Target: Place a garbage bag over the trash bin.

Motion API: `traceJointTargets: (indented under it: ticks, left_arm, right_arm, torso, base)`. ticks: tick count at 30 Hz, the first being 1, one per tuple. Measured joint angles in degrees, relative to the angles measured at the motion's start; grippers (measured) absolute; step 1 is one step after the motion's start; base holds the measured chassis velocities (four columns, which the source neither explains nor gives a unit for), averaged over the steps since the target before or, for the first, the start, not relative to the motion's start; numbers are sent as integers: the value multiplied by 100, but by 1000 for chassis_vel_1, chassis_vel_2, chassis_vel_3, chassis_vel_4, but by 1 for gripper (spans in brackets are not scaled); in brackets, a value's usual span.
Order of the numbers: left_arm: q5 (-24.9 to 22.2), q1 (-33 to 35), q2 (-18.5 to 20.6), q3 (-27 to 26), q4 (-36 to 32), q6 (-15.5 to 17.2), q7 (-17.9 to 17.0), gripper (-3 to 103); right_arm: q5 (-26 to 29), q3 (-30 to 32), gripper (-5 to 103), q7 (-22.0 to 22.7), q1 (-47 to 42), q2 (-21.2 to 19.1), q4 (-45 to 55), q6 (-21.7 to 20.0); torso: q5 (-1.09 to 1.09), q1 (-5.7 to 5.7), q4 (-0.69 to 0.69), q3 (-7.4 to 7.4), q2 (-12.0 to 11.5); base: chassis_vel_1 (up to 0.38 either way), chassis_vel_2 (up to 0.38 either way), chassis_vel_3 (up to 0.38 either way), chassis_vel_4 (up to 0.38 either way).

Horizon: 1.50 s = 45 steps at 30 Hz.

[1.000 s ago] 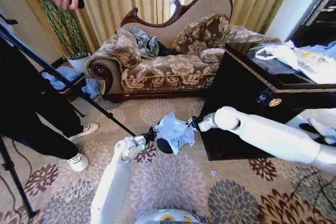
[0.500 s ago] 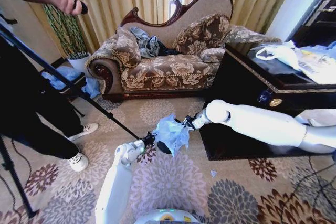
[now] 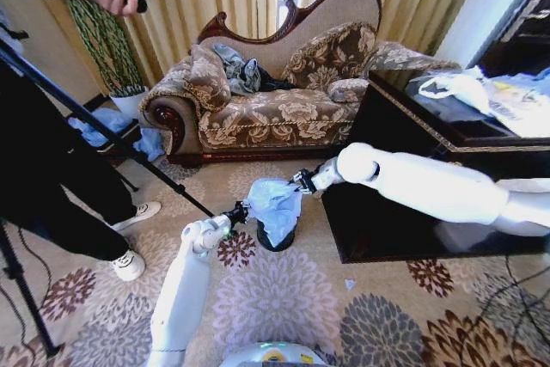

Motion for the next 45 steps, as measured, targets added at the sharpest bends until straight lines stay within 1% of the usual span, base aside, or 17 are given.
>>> traceJointTargets:
  ticks: [6, 9, 11, 13, 16, 18, 24, 26, 28, 30, 33, 36, 38, 41, 43, 44, 45]
  left_arm:
    - [60, 40, -89, 143, -13, 5, 2, 0]
    - [95, 150, -154, 206, -144, 3, -12, 0]
    - [113, 207, -166, 224, -191, 1, -12, 0]
    - [127, 331, -152, 233, -327, 1, -11, 0]
    - [96, 506, -51, 204, -594, 12, 9, 0]
    - [43, 620, 28, 138, -801, 22, 37, 0]
    - [-19, 689, 39, -10, -889, 47, 110, 0]
    - [24, 593, 41, -27, -675, 84, 187, 0]
    - [50, 546, 43, -28, -598, 96, 209, 0]
    - [111, 395, 77, -22, -375, 130, 287, 0]
    - [129, 279, 106, -12, -259, 156, 339, 0]
    - [161, 93, 123, 34, -65, 172, 390, 0]
    - [174, -65, 145, 96, 81, 176, 419, 0]
    - [178, -158, 167, 155, 153, 183, 438, 0]
    - [209, -314, 200, 313, 279, 198, 476, 0]
    - [230, -354, 204, 370, 307, 200, 487, 0]
    - [230, -354, 204, 370, 307, 200, 487, 0]
  right_arm:
    - [75, -5, 61, -23, -39, -322, 249, 9]
    - [54, 46, 71, -22, -269, -417, 352, -3]
    - [44, 102, 71, -25, -366, -450, 390, -9]
    - [45, 188, 82, -13, -501, -505, 440, -31]
    - [29, 338, 93, 151, -646, -538, 423, -58]
    - [-30, 468, 99, 524, -777, -516, 282, -119]
    - [-176, 627, 102, 839, -1136, -173, -120, -232]
    - [-391, 808, 93, 908, -1448, 181, -531, -243]
    - [-505, 865, 93, 907, -1534, 310, -691, -224]
    - [-688, 937, 82, 839, -1626, 504, -952, -157]
    - [-700, 979, 70, 819, -1631, 452, -956, -140]
    - [-535, 1144, 74, 932, -1652, 88, -713, -221]
    - [-282, 1494, 90, 1188, -1864, -411, -385, -308]
    - [1, 1741, 95, 1342, -2113, -755, -145, -334]
    - [643, 2459, 100, 1828, -2964, -1526, 389, -417]
    - [779, 2958, 100, 1943, -3422, -1783, 577, -425]
    - [779, 2958, 100, 1943, -3422, -1783, 577, -425]
  torso:
    - [0, 0, 0, 0, 0]
    - [3, 0, 0, 0, 0]
    - [3, 0, -1, 0, 0]
    - [3, 0, -1, 0, 0]
    - [1, 0, 0, 0, 0]
    - [1, 0, 0, 0, 0]
    - [1, 0, 0, 0, 1]
    - [1, 0, 1, 0, 0]
    - [1, 0, 2, 1, 0]
    - [1, 1, 3, 2, 0]
    - [1, 1, 4, 1, 0]
    - [0, 1, 2, 1, 0]
    - [0, 1, 0, 1, 0]
    - [2, 1, 0, 1, 0]
    - [4, 0, -1, 0, 0]
    - [7, 0, -1, 0, 0]
    - [7, 0, -1, 0, 0]
  base:
    - [0, 0, 0, 0]
    - [0, 0, 0, 0]
    - [0, 0, 0, 0]
    - [0, 0, 0, 0]
    - [0, 0, 0, 0]
    - [0, 0, 0, 0]
    - [0, 0, 0, 0]
    - [0, 0, 0, 0]
    - [0, 0, 0, 0]
    - [0, 0, 0, 0]
    - [0, 0, 0, 0]
    - [0, 0, 0, 0]
    - [0, 0, 0, 0]
    - [0, 0, 0, 0]
    - [0, 0, 0, 0]
    - [0, 0, 0, 0]
    - [0, 0, 0, 0]
